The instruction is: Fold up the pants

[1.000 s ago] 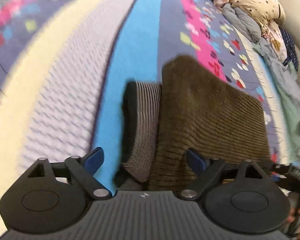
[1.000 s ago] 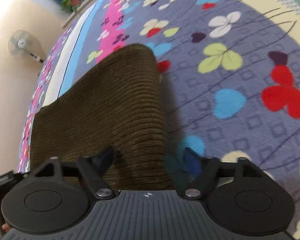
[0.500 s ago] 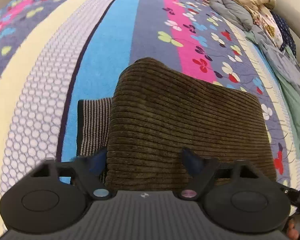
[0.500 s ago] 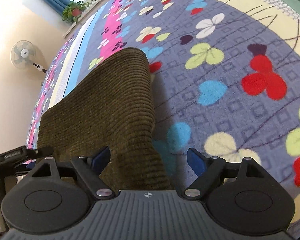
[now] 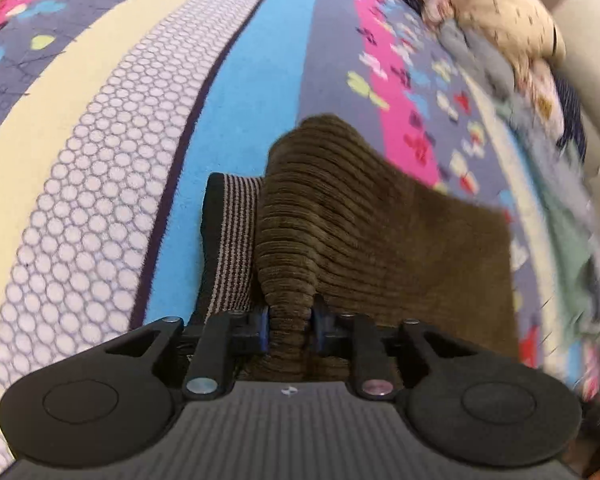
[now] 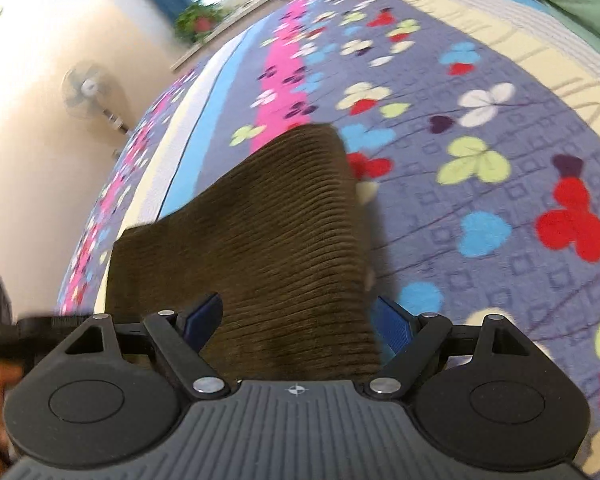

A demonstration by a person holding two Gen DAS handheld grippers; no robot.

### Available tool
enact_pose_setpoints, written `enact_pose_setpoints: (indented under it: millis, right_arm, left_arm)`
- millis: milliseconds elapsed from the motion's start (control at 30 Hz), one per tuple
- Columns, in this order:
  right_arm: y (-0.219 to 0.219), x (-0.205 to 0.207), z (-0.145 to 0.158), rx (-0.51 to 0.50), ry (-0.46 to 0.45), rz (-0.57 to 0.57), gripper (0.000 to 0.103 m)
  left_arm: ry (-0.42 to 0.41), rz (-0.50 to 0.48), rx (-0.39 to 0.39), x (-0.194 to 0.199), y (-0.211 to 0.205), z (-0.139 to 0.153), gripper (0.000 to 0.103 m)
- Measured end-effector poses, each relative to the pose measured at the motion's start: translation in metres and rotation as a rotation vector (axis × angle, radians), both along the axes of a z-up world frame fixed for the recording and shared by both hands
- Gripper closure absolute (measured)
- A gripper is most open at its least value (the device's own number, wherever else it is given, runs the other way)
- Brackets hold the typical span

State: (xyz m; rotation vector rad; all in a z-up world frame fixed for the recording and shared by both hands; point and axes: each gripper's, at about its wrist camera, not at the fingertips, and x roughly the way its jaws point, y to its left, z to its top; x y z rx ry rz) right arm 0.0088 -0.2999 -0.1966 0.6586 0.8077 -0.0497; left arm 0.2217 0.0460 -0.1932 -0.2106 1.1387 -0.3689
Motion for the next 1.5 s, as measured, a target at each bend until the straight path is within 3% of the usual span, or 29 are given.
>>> enact_pose_setpoints:
  millis: [100, 133, 167, 267, 333, 367, 433, 533, 567, 667, 733, 833, 967, 1067, 1500]
  right_arm:
    - [0.014, -0.006, -0.002, -0.1, -0.011, 0.046, 0.018]
    - [0.017, -0.009, -0.004, -0.139, 0.002, 0.058, 0.018]
    - [0.021, -0.011, -0.005, -0.184, 0.027, 0.05, 0.018]
    - [0.029, -0.029, -0.001, -0.246, -0.004, 0.016, 0.019]
    - [0.045, -0.038, 0.001, -0.345, -0.022, 0.048, 0.019]
    - [0.053, -0.038, -0.004, -0.393, -0.013, 0.083, 0.019]
    - [0.067, -0.034, -0.024, -0.475, 0.059, 0.124, 0.019]
    - [0.058, -0.033, -0.034, -0.376, 0.081, 0.049, 0.015]
    - [0.056, -0.032, -0.032, -0.372, 0.087, 0.043, 0.014]
    - [0.055, -0.038, -0.011, -0.384, 0.094, 0.038, 0.014]
    - [0.061, -0.049, 0.015, -0.413, 0.088, 0.041, 0.013]
    - [0.075, -0.074, 0.054, -0.441, 0.052, 0.022, 0.006]
    - [0.102, -0.113, 0.089, -0.496, -0.05, 0.056, 0.001]
    - [0.116, -0.137, 0.103, -0.524, -0.09, 0.075, 0.001]
    - [0.118, -0.178, 0.114, -0.528, -0.124, -0.022, 0.001]
  left_arm:
    - [-0.093, 0.002, 0.049, -0.017, -0.001, 0.029, 0.035]
    - [-0.128, -0.002, 0.054, -0.028, -0.002, 0.039, 0.018]
    - [-0.158, -0.005, 0.063, -0.037, -0.004, 0.048, 0.015]
    - [-0.211, -0.067, 0.101, -0.07, -0.018, 0.061, 0.015]
    - [-0.242, -0.123, 0.122, -0.09, -0.035, 0.053, 0.015]
    - [-0.25, -0.161, 0.155, -0.094, -0.045, 0.042, 0.015]
    - [-0.228, -0.186, 0.293, -0.098, -0.06, 0.009, 0.015]
    - [-0.322, -0.202, 0.381, -0.113, -0.062, -0.017, 0.006]
    - [-0.321, -0.189, 0.377, -0.117, -0.059, -0.014, 0.006]
    - [-0.208, -0.121, 0.32, -0.124, -0.043, 0.006, 0.006]
    - [-0.169, -0.072, 0.288, -0.141, -0.034, 0.029, 0.006]
    - [-0.195, -0.055, 0.279, -0.179, -0.033, 0.063, 0.0]
    - [-0.28, -0.039, 0.347, -0.227, -0.045, 0.093, 0.0]
    - [-0.246, -0.04, 0.325, -0.246, -0.049, 0.1, 0.0]
    - [-0.314, -0.115, 0.367, -0.281, -0.067, 0.104, 0.0]
